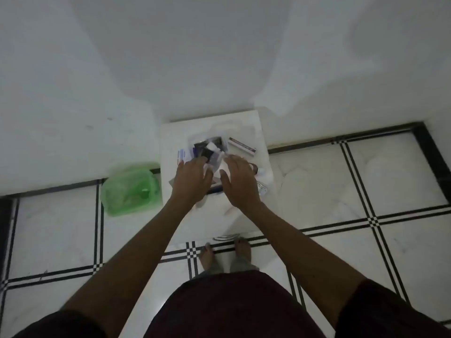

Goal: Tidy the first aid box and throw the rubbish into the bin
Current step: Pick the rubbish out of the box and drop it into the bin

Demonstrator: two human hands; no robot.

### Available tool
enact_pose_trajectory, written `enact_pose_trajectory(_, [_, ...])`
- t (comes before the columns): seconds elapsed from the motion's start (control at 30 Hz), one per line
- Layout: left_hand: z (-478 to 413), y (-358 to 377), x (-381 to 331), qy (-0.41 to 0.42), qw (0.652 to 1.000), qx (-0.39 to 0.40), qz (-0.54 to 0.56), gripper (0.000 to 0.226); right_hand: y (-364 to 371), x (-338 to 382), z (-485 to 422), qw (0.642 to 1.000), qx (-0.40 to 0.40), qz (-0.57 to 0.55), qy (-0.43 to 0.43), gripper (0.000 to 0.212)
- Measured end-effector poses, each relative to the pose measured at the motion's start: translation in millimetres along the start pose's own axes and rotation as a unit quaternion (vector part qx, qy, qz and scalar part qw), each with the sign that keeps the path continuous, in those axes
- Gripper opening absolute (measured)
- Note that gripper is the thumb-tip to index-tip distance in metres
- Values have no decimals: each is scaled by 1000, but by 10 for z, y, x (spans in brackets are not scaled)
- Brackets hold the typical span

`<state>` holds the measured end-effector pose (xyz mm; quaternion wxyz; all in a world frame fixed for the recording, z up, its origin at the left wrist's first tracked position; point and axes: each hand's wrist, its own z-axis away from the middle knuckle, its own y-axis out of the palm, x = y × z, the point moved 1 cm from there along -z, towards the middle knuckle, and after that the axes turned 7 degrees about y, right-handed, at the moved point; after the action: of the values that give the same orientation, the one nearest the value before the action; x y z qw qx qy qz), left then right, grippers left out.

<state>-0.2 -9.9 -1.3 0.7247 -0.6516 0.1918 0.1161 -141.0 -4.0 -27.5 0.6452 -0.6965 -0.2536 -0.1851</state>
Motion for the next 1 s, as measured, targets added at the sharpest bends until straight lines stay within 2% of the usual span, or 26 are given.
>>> enact_pose_trajectory(0.03, [-39,24,10,2,1000,14,7,28,19,-35,-14,999,1,-30,27,31])
enact_pose_trajectory(0.1, [-105,92,19,24,999,46,4,31,21,-92,4,985,13,-94,142,26])
enact_pose_trajectory(0.17, [-129,174,29,46,994,98,-8,43,81,-204,88,951,42,-126,281,22])
enact_pose_trajectory(0.23, [-117,278,45,67,988,134,-26,53,173,-340,200,920,71,-111,369,28])
enact_pose_trajectory(0.3, [-114,371,49,75,985,149,-34,54,269,-463,289,903,98,-70,412,42])
enact_pose_trajectory(0.47, [-130,562,48,78,985,147,-46,30,493,-645,359,912,162,42,375,66])
enact_pose_trajectory(0.53, [-134,616,70,81,988,122,-48,21,558,-640,338,912,172,69,365,69])
enact_pose_trajectory(0.67, [-94,667,153,71,996,59,11,18,698,-628,385,902,203,154,349,73])
enact_pose_trajectory(0.73, [-66,628,183,76,996,10,35,15,760,-646,446,907,195,158,338,78])
enact_pose_trajectory(0.8, [-46,564,216,79,996,-25,41,16,798,-659,485,915,170,115,346,84])
enact_pose_trajectory(0.9, [-27,473,273,65,995,-59,47,17,807,-646,496,924,143,67,350,71])
enact_pose_trajectory(1.0, [-17,393,302,32,993,-90,74,17,723,-592,438,920,116,23,373,38])
